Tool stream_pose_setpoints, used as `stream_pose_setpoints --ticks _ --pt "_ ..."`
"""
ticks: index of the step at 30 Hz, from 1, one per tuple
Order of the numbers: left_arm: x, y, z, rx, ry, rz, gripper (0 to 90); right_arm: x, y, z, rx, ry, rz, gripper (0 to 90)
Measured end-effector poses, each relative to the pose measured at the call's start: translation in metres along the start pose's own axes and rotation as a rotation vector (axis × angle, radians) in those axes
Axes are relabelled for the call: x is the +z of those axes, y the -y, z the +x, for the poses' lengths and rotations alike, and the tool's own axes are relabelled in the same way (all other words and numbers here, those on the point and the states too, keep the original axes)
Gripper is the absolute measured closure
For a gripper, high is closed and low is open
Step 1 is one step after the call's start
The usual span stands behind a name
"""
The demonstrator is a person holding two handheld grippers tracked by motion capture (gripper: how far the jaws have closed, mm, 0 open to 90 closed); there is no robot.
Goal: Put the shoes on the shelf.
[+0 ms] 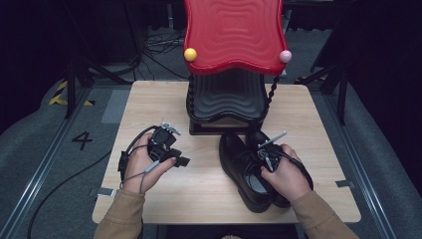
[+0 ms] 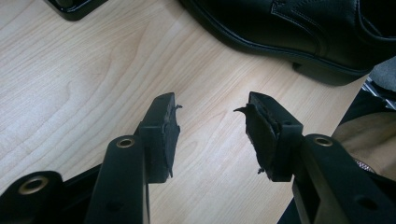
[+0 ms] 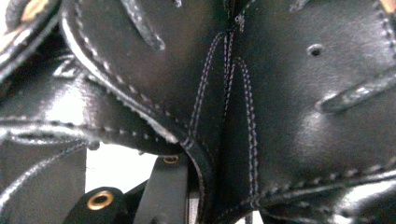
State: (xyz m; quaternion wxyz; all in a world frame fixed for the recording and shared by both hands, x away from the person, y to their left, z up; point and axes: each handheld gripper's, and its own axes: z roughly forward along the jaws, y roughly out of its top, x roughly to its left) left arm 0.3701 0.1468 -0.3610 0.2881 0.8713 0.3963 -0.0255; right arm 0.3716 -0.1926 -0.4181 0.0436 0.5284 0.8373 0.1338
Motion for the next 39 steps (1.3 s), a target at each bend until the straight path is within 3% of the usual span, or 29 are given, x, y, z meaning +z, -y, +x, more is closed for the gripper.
stream_pose_setpoints --ticks 7,10,18,26,32,39 --pt "-0.002 0.004 0.004 -0.011 -0.002 -0.004 53.4 -0.001 -0.002 0.0 0.008 -0.002 0.011 79.9" --pt "-0.006 0.005 0.005 -0.011 -0.007 -0.018 53.4 -0.003 -0.004 -0.002 0.01 0.018 0.011 81.6" --pt "-0.011 0.008 0.007 -0.017 -0.013 -0.031 53.7 -0.011 -0.006 -0.005 0.015 -0.007 0.032 82.0" --pt "-0.013 0.01 0.008 -0.021 -0.012 -0.035 53.7 -0.028 -0.008 -0.001 -0.008 -0.031 0.066 82.2" --pt "-0.014 0.011 0.01 -0.031 -0.013 -0.037 54.0 -0.043 -0.012 -0.004 -0.008 -0.006 0.098 82.2" --pt "-0.015 0.012 0.011 -0.033 -0.015 -0.04 54.1 -0.069 -0.014 -0.009 -0.009 0.001 0.097 82.2"
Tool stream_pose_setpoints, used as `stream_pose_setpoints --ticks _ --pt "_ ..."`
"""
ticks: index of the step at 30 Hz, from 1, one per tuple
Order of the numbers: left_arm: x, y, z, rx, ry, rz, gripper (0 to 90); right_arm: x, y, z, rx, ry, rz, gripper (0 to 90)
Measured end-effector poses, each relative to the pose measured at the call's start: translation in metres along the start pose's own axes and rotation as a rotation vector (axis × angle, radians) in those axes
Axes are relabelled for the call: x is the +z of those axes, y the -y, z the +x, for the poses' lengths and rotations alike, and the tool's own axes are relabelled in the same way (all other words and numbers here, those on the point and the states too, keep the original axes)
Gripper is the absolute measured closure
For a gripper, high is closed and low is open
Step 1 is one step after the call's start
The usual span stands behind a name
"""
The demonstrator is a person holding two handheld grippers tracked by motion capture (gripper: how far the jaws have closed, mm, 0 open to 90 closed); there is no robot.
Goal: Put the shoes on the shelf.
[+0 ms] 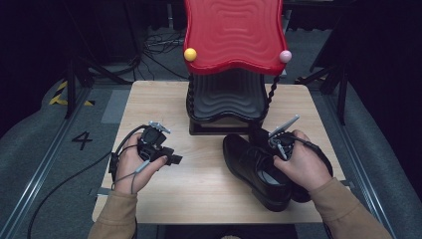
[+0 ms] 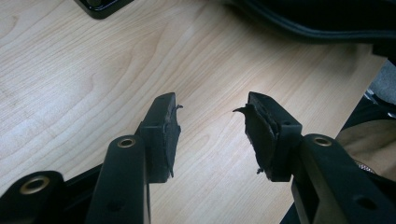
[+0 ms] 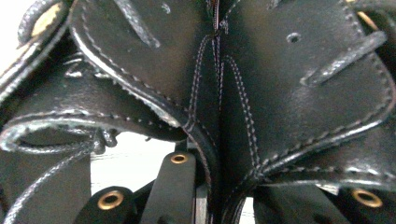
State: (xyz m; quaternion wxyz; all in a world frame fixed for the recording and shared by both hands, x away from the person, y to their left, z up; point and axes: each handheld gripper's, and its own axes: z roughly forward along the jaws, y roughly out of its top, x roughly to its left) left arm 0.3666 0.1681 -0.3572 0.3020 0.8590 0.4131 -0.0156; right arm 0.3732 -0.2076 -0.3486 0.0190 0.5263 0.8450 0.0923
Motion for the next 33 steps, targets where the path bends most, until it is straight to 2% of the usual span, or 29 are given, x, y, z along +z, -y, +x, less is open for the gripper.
stream_pose_setpoints --ticks 5,11,12,16,24,26,27,33 --pt "-0.002 0.0 0.0 0.004 0.001 -0.004 54.1 -0.017 -0.003 -0.006 0.002 0.0 0.02 82.2" --pt "-0.003 0.001 0.001 -0.007 -0.003 -0.006 54.2 -0.042 -0.006 -0.01 -0.003 -0.026 0.006 82.2" --pt "-0.003 0.001 0.001 -0.007 -0.003 -0.006 54.2 -0.042 -0.006 -0.01 -0.003 -0.026 0.006 82.2" --pt "-0.004 0.002 0.002 -0.005 0.001 -0.009 54.2 -0.066 -0.006 -0.008 -0.009 -0.009 -0.011 82.2" --pt "-0.006 0.003 0.004 -0.013 0.004 -0.015 54.2 -0.107 -0.005 -0.006 -0.016 -0.024 -0.009 82.2" --pt "-0.007 0.004 0.005 -0.014 0.001 -0.019 54.2 -0.118 -0.006 -0.007 -0.017 -0.031 -0.02 82.2" --pt "-0.007 0.004 0.005 -0.014 0.001 -0.019 54.2 -0.118 -0.006 -0.007 -0.017 -0.031 -0.02 82.2" --pt "-0.007 0.004 0.006 -0.019 0.001 -0.019 54.2 -0.153 -0.008 -0.007 -0.005 -0.034 -0.064 82.2"
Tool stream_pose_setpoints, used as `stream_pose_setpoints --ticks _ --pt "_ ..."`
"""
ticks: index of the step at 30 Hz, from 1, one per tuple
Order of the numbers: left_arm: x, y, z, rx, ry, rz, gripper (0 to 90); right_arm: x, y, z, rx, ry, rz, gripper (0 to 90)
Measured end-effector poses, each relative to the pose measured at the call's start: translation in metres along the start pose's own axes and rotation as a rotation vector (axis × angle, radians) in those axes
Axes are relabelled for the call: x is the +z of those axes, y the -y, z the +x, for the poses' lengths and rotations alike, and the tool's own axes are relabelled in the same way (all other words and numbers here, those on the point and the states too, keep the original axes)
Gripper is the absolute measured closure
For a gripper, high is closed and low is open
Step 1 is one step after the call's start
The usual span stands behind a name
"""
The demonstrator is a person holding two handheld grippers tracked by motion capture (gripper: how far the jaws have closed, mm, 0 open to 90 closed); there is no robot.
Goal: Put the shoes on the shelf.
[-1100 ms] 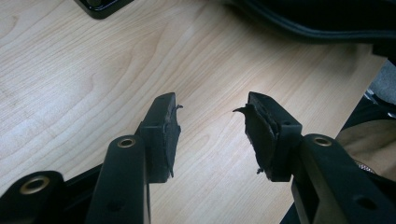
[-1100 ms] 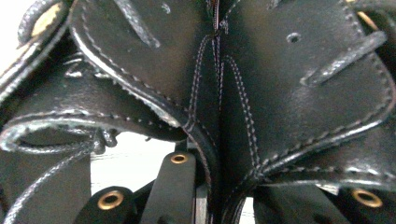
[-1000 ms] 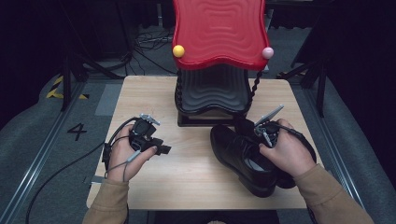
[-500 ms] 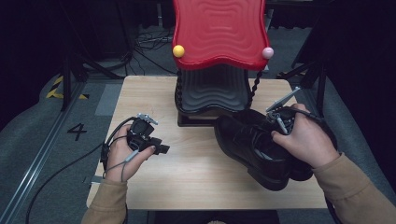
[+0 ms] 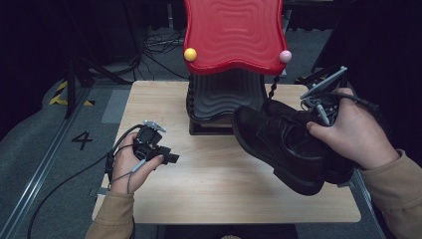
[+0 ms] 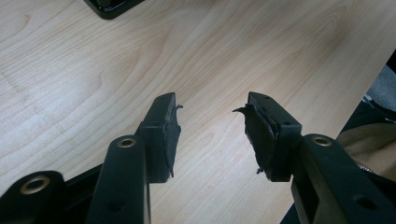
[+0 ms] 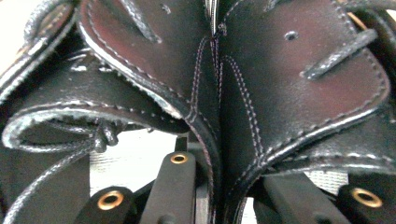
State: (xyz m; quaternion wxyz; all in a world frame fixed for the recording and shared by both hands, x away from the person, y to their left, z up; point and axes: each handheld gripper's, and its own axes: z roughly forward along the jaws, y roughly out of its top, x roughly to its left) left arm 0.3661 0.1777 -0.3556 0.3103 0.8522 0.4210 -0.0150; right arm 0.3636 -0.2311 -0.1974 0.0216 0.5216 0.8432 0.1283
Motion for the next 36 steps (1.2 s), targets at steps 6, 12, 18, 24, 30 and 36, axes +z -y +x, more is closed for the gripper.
stream_pose_setpoints --ticks 6,12,18,24,30,36 --pt "0.0 0.0 0.002 0.0 0.001 0.005 54.2 -0.027 -0.006 0.0 0.008 -0.012 -0.033 82.2" --pt "0.002 0.0 0.009 -0.006 0.004 0.015 54.2 -0.056 -0.016 0.006 0.008 -0.015 -0.056 82.2" --pt "-0.001 -0.005 0.015 0.014 0.027 0.01 54.1 -0.081 -0.028 0.011 0.017 -0.025 -0.048 82.2" --pt "0.001 0.002 0.019 0.002 0.026 0.023 54.1 -0.091 -0.03 0.02 0.002 -0.017 -0.029 82.3" --pt "-0.009 0.014 0.02 -0.034 0.008 0.005 53.9 -0.114 -0.025 0.03 -0.026 -0.042 -0.044 82.3" --pt "-0.015 0.023 0.021 -0.06 -0.009 0.001 53.9 -0.137 -0.031 0.034 -0.033 -0.05 -0.088 82.2"
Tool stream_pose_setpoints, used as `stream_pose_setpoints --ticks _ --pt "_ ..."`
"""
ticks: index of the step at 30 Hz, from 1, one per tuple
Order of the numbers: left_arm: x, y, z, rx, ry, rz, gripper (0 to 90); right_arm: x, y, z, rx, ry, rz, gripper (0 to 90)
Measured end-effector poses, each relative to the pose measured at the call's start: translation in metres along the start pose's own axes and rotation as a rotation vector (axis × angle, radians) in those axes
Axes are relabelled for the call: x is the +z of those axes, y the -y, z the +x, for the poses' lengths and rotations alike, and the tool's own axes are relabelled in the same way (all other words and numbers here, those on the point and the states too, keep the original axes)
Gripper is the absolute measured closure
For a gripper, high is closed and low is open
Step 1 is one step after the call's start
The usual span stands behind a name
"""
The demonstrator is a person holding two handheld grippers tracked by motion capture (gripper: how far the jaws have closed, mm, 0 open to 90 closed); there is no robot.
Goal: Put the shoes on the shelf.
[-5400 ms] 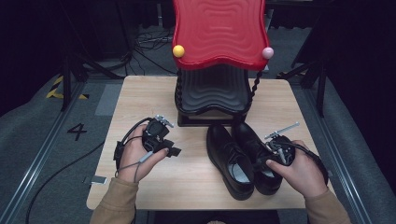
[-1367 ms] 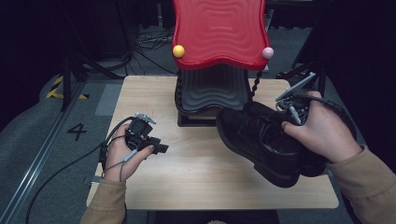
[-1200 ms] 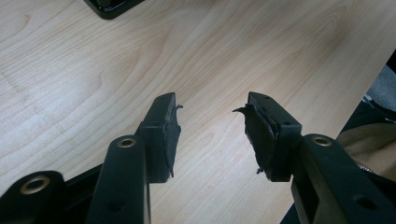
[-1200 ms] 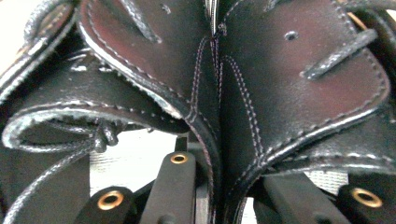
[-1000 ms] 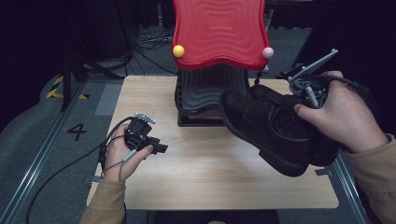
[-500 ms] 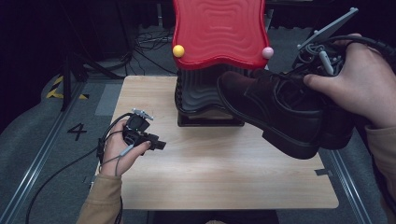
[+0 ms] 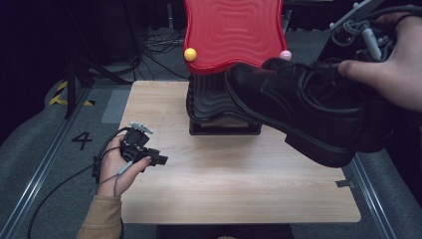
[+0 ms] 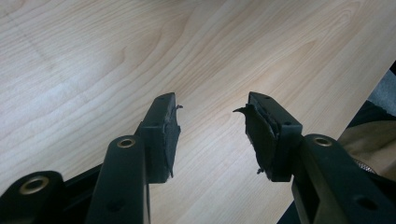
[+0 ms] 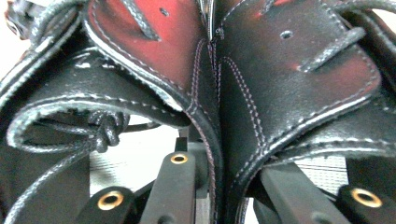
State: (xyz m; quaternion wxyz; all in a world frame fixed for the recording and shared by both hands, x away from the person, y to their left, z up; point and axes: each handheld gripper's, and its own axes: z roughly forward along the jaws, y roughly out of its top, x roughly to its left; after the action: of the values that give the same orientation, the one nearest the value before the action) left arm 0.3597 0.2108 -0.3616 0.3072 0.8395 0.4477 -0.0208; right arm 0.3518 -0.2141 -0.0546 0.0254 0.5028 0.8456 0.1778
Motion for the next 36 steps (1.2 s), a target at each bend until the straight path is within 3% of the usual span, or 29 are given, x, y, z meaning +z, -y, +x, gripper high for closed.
stream_pose_setpoints --ticks 6,13,15,18,21,22,27,34,36 --pt "-0.004 0.003 0.003 -0.011 -0.004 -0.014 53.9 -0.012 -0.03 0.002 0.039 0.031 -0.039 82.0" --pt "-0.007 0.007 0.008 -0.02 -0.005 -0.032 54.0 -0.018 -0.079 0.009 0.1 0.108 -0.101 82.0" --pt "-0.008 0.007 0.008 -0.022 -0.001 -0.033 54.0 -0.019 -0.084 0.009 0.106 0.109 -0.105 82.0" --pt "-0.007 0.007 0.01 -0.026 0.003 -0.034 54.0 -0.019 -0.11 0.012 0.133 0.12 -0.147 82.0" --pt "-0.005 0.007 0.011 -0.028 0.003 -0.026 54.0 -0.018 -0.12 0.013 0.141 0.119 -0.154 81.9" --pt "-0.005 0.007 0.011 -0.03 0.004 -0.023 54.0 -0.017 -0.13 0.013 0.148 0.119 -0.151 81.8" --pt "-0.004 0.006 0.015 -0.031 0.012 -0.033 54.0 -0.014 -0.147 0.01 0.157 0.105 -0.174 81.7" --pt "-0.002 0.008 0.023 -0.038 0.043 -0.024 53.4 -0.005 -0.174 0.005 0.179 0.138 -0.221 81.7" --pt "-0.002 0.009 0.025 -0.044 0.045 -0.031 53.5 -0.002 -0.183 0.005 0.189 0.15 -0.261 81.7"
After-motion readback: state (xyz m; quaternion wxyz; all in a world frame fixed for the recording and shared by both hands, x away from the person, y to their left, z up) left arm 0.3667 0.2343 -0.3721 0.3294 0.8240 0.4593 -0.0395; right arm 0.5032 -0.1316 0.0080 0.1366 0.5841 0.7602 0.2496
